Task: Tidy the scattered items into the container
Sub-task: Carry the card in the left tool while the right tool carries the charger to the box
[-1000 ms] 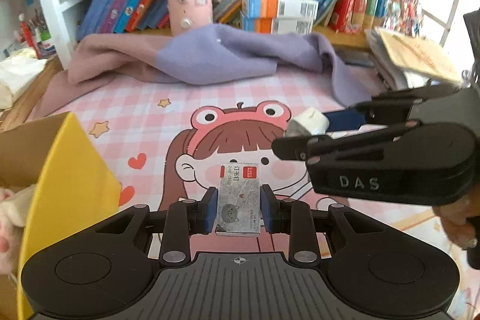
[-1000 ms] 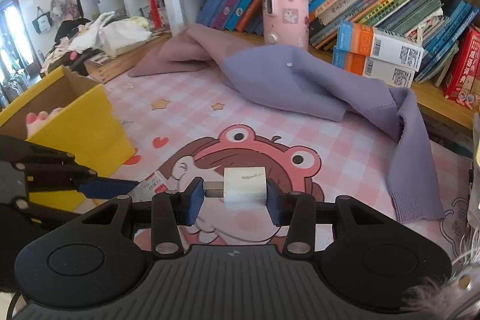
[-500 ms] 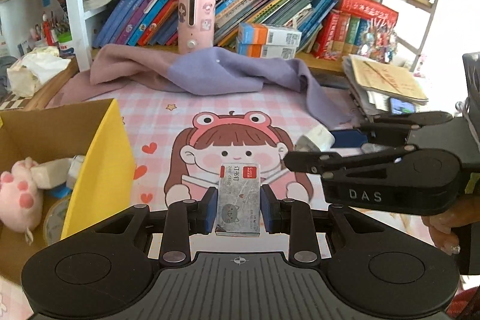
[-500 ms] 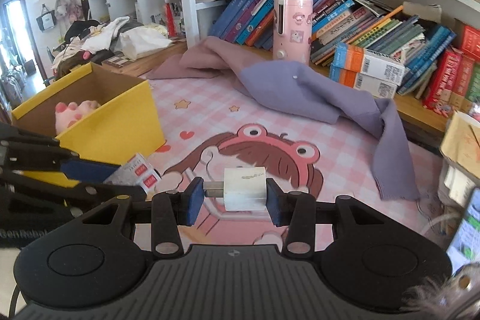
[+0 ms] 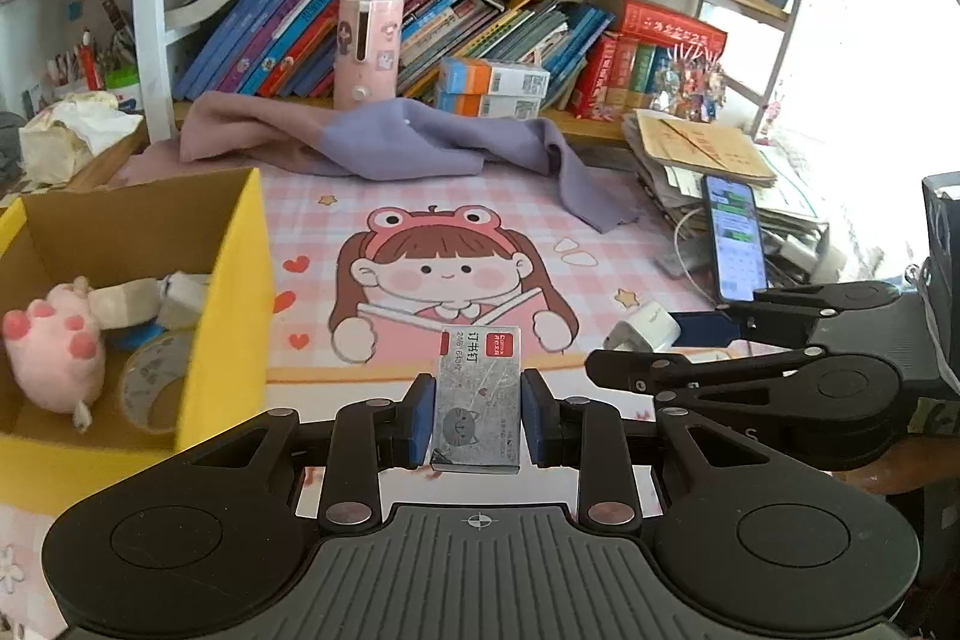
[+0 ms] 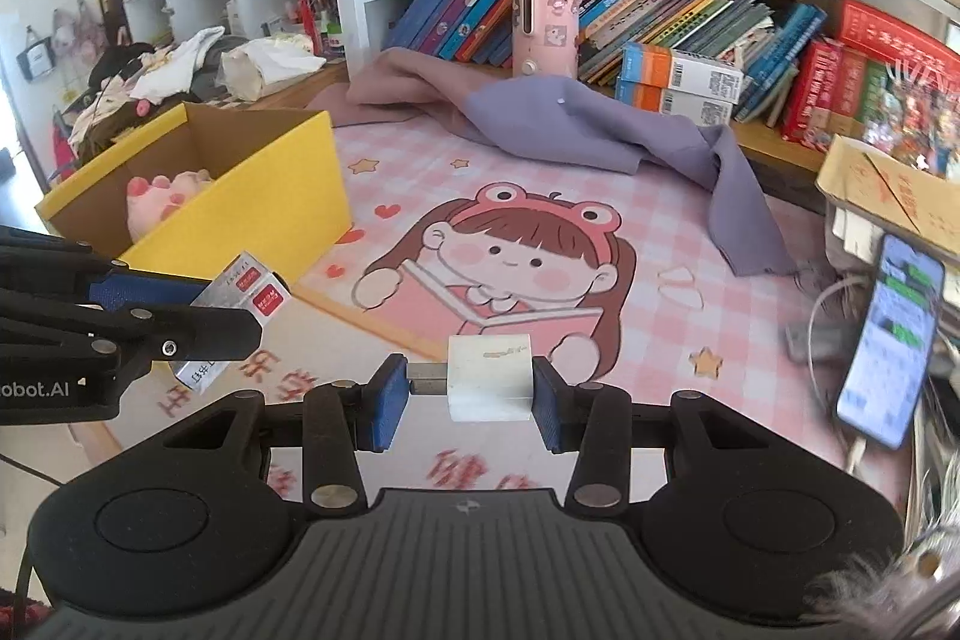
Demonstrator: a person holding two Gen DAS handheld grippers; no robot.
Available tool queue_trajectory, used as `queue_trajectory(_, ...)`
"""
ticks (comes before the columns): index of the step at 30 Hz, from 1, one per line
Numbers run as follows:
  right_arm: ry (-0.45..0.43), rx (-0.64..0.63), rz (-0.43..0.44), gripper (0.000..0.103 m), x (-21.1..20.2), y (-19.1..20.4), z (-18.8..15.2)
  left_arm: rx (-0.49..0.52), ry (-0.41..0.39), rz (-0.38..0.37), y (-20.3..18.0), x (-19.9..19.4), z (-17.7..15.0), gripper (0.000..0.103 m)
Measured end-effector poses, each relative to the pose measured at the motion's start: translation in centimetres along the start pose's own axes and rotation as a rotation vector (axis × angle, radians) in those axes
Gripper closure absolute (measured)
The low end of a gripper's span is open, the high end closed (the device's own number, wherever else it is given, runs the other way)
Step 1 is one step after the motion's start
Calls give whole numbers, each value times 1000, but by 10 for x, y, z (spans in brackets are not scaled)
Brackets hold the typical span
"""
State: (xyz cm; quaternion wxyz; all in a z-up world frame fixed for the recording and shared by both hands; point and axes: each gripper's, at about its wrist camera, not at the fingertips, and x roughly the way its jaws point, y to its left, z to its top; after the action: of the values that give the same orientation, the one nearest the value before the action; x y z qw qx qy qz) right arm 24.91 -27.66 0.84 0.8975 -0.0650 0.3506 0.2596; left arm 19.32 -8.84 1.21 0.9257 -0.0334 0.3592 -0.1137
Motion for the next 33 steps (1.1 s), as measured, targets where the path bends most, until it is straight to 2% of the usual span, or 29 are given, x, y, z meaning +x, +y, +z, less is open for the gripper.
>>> queue_trajectory(16,-3,-31,-31,62,-46,119,-40,-57,-19,-34,58,-88,-69,75)
queue_trajectory(33,2,-113,30,62,-45,207,-48,-114,-37,20,115,-141,-107,75)
